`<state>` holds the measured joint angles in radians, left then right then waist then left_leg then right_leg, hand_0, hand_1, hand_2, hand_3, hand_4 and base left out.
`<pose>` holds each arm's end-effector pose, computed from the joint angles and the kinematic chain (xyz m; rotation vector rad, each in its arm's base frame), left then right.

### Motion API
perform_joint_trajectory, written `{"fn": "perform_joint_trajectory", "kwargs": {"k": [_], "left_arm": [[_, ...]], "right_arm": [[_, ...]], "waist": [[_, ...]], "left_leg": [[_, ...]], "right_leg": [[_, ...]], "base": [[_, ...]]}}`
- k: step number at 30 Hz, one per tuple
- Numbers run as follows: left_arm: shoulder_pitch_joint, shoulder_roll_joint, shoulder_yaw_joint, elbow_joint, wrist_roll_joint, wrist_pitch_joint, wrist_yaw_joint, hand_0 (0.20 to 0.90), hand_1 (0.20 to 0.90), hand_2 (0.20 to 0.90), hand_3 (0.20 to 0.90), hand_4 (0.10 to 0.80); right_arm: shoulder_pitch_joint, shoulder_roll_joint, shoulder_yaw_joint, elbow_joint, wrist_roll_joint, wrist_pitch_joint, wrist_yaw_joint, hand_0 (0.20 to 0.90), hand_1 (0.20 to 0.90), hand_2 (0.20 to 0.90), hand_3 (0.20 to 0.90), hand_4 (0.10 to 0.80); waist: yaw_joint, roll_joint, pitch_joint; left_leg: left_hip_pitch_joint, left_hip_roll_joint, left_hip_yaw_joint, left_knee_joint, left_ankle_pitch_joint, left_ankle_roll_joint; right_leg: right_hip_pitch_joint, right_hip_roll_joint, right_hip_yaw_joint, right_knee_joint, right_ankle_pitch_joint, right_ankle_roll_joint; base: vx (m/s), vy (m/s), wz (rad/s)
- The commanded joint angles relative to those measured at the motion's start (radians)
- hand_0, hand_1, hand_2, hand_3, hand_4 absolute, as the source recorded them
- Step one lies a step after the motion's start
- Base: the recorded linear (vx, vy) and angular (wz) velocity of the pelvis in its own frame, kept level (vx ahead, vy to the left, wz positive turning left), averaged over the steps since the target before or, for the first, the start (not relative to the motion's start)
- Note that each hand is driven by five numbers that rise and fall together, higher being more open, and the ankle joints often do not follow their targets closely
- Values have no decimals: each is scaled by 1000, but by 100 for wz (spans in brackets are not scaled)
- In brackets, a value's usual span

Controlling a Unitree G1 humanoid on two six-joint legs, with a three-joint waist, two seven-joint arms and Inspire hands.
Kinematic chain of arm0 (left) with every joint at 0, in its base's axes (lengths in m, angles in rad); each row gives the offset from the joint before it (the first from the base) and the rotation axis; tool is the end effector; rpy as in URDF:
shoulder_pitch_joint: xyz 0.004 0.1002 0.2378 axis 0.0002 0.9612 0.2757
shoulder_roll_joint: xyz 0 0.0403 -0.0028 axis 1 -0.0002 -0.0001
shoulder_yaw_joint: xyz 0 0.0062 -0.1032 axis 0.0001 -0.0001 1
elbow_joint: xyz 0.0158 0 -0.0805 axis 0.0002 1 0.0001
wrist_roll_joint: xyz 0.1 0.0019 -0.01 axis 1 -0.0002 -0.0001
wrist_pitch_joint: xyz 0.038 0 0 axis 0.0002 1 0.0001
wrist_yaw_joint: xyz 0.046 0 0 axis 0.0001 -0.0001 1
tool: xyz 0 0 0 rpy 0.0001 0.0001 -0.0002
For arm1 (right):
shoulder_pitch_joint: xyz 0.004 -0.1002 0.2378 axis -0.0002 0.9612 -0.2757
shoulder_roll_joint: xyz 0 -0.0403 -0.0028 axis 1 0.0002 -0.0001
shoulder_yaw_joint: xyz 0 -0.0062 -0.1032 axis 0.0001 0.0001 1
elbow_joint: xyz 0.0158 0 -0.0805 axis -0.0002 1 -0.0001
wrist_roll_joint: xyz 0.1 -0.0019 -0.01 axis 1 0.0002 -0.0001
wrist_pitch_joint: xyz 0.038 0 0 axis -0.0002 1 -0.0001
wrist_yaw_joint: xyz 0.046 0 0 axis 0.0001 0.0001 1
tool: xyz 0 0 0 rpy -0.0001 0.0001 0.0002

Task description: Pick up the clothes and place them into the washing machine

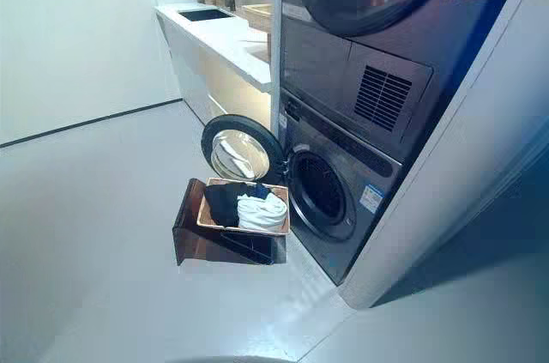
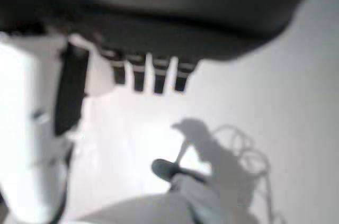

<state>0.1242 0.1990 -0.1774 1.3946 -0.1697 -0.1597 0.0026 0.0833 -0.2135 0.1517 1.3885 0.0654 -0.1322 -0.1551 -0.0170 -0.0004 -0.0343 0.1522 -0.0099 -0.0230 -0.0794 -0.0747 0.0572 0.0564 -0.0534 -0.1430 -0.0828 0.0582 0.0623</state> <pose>0.0020 0.2147 -0.1249 0.1417 1.3573 0.1199 0.0174 -0.2202 -0.1237 -0.3227 1.3250 -0.1927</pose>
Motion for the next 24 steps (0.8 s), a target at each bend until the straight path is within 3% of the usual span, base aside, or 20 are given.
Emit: {"fn": "perform_joint_trajectory", "kwargs": {"k": [1,24], "left_arm": [[-71,-76,-4,66,2,-38,-7,900,900,900,900,800],[-78,-74,7,55,-27,-48,2,900,900,900,900,800]], "right_arm": [[-78,27,-2,44,-27,-27,-13,900,900,900,900,800],[-82,21,-21,44,-8,-27,-19,900,900,900,900,800]], "waist": [[-19,-21,-7],[-20,-24,3]], "left_leg": [[-48,10,37,-8,13,-85],[-55,1,34,-8,11,-78]], "right_leg": [[23,3,26,-4,-29,30],[20,-6,22,-4,-23,35]], "base": [[0,0,0],[2,8,0]]}}
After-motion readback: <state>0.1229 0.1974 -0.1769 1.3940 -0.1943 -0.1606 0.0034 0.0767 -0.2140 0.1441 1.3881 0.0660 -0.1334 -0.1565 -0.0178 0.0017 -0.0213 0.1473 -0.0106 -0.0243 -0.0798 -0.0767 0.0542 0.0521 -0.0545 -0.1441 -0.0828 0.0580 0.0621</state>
